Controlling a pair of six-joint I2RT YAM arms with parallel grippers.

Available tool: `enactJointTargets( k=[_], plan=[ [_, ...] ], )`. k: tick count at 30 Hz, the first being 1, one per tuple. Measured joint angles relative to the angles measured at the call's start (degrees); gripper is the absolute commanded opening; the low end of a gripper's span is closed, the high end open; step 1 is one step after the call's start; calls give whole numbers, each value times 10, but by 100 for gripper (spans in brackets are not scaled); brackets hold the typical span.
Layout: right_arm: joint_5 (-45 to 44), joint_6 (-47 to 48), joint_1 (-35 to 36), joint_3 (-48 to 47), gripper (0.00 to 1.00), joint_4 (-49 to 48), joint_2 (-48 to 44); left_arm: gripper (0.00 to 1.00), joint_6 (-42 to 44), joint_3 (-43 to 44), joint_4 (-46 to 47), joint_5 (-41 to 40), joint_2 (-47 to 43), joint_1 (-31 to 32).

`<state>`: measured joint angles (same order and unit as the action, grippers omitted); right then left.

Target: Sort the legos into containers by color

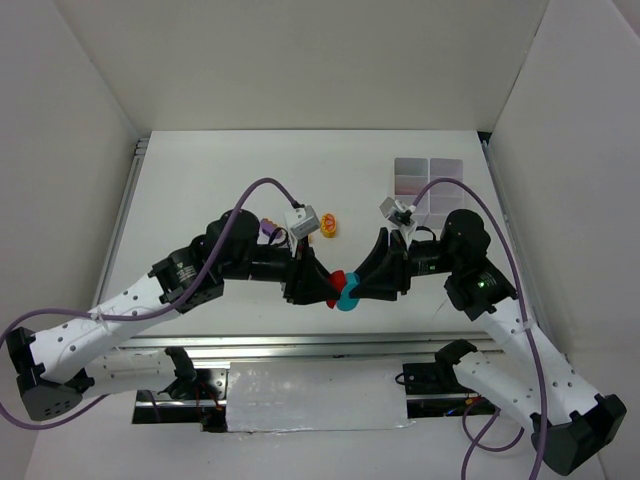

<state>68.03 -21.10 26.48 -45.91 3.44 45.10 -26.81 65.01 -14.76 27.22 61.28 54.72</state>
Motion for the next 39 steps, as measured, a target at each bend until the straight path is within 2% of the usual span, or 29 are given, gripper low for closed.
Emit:
enactJointTargets(
  k=[8,15,17,18,22,26,30,35,39],
  plan=[
    [-29,8,0,22,0,-15,2,0,21,7,-42,-53,-14,-6],
    [-88,8,-4,54,0,-29,17,0,42,59,-94,-75,-81,-118],
    [-160,-5,-4,55,0,-29,17,0,44,65,-107,-101,-99,-127],
    [-224,-17,-5,54,0,-28,17,0,44,70,-119,-122,-105,-128],
    [-577,-121,-19,9,0,54,59,0,40,80,-173,-259,-108,-129],
    [-828,-239,-75,-81,0,139,172,0,39,49,-201,-348,-104,-132],
    [-940,-309,-125,-151,0,183,273,0,39,-9,-219,-363,-101,-132],
    [-985,-356,-162,-279,0,225,413,0,40,-35,-231,-363,-102,-133],
    [-992,-380,-164,-337,0,241,482,0,41,-35,-230,-356,-107,-138]
  ],
)
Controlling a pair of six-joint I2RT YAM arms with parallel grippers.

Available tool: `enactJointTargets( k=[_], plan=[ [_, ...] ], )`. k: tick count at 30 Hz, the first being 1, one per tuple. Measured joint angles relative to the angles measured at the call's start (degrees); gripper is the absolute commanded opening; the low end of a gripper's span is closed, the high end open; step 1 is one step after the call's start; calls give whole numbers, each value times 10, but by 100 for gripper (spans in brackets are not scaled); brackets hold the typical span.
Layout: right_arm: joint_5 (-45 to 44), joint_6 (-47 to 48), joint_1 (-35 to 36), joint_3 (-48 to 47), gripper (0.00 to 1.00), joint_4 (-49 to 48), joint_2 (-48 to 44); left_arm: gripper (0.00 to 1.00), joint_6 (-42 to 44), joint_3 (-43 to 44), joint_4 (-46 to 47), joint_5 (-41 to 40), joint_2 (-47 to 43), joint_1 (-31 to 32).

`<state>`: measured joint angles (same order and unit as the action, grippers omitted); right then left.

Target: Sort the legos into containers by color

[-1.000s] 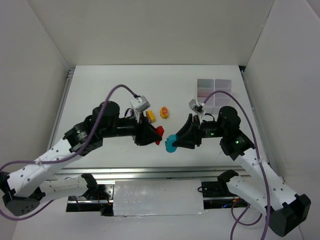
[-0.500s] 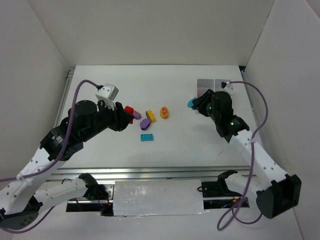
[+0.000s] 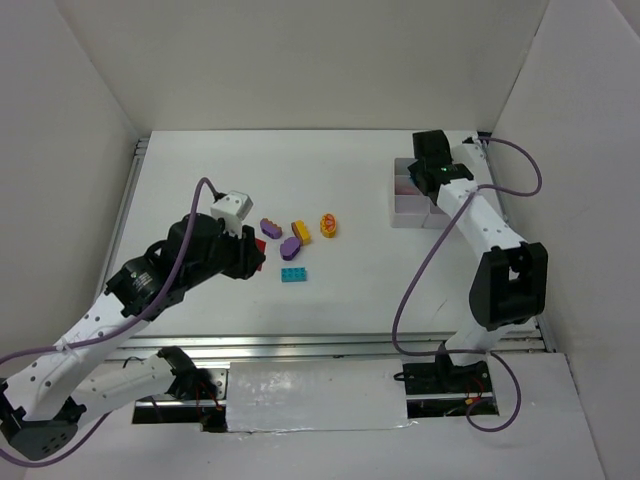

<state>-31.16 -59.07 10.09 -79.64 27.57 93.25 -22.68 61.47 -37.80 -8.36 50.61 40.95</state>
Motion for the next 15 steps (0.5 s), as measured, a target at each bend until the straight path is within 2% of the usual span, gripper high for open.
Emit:
enactJointTargets(
  k=[5,11,15],
  plan=[
    [-2,-46,0,15,0,19,6,0,2,0,1,14,-1,-12],
    [-2,-98,0,95,0,13,-26,0,3,-8,3,40,0,-26],
    [0,-115,0,96,0,12,-26,0,4,-10,4,57,3,-30]
  ],
)
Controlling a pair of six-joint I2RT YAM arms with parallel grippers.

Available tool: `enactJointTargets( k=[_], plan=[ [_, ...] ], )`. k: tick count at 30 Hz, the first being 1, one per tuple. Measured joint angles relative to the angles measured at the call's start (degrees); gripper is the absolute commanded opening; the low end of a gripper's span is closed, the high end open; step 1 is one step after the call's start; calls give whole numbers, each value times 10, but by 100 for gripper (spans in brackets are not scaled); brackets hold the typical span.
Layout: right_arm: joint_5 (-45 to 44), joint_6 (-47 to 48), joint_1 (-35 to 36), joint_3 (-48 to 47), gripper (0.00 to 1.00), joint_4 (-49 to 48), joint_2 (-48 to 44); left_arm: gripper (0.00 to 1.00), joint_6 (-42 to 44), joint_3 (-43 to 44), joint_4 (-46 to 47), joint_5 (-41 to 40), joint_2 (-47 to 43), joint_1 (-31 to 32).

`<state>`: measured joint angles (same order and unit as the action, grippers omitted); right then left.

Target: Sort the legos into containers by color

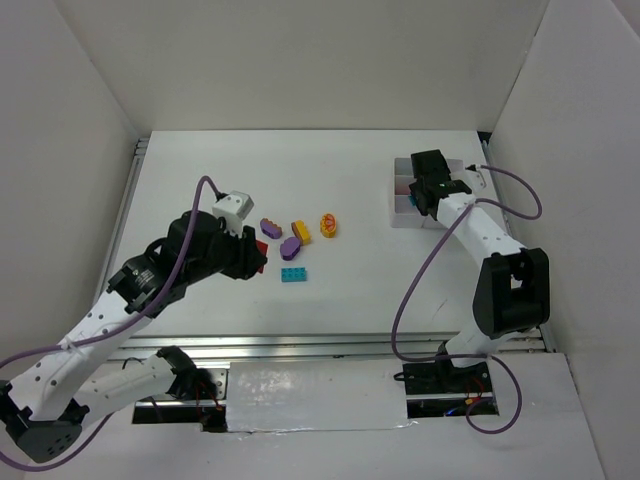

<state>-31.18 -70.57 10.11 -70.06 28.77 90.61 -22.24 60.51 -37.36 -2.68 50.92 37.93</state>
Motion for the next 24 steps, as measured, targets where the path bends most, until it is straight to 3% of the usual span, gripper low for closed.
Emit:
enactJointTargets(
  k=[24],
  plan=[
    [3,-80,0,-13,2,13,41,0,13,-8,12,62,9,-16]
  ],
)
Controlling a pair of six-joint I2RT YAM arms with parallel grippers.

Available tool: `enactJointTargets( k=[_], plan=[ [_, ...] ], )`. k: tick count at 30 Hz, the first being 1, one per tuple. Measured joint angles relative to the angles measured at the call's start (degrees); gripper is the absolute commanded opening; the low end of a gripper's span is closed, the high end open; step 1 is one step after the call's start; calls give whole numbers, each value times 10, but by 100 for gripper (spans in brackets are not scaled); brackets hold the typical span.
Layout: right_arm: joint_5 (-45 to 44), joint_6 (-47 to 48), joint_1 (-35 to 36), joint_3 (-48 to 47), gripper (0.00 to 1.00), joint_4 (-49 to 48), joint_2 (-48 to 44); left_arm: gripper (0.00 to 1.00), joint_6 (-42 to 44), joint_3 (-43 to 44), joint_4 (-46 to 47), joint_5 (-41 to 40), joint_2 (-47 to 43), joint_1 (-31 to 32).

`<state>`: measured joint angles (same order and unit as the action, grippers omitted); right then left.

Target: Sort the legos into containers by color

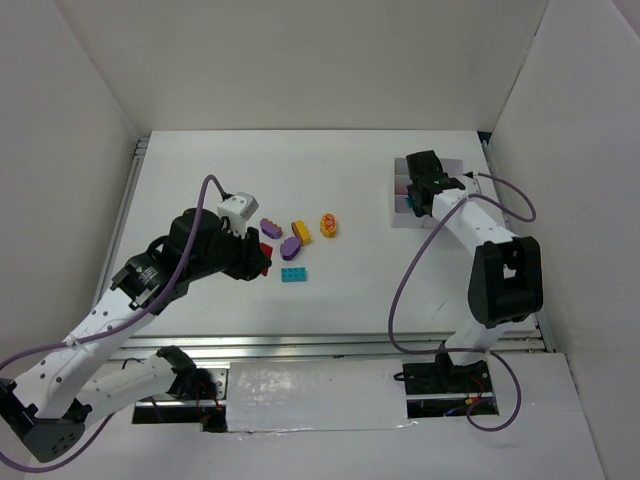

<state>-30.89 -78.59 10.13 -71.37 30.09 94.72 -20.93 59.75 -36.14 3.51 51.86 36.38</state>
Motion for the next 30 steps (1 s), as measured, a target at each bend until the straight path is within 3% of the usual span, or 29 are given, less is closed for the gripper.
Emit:
enactJointTargets(
  k=[9,14,17,20,30],
  plan=[
    [9,-2,0,0,9,0,22,0,1,-1,4,24,-2,-8],
    [18,-2,0,0,34,-1,27,0,2,-1,6,37,-6,-15],
    [20,-2,0,3,54,-9,27,0,5,-1,6,43,-6,-18],
    [23,-3,0,5,67,-10,27,0,12,-2,6,46,-6,-19],
    [37,10,3,4,76,-18,24,0,13,-2,7,58,-7,-22]
  ],
)
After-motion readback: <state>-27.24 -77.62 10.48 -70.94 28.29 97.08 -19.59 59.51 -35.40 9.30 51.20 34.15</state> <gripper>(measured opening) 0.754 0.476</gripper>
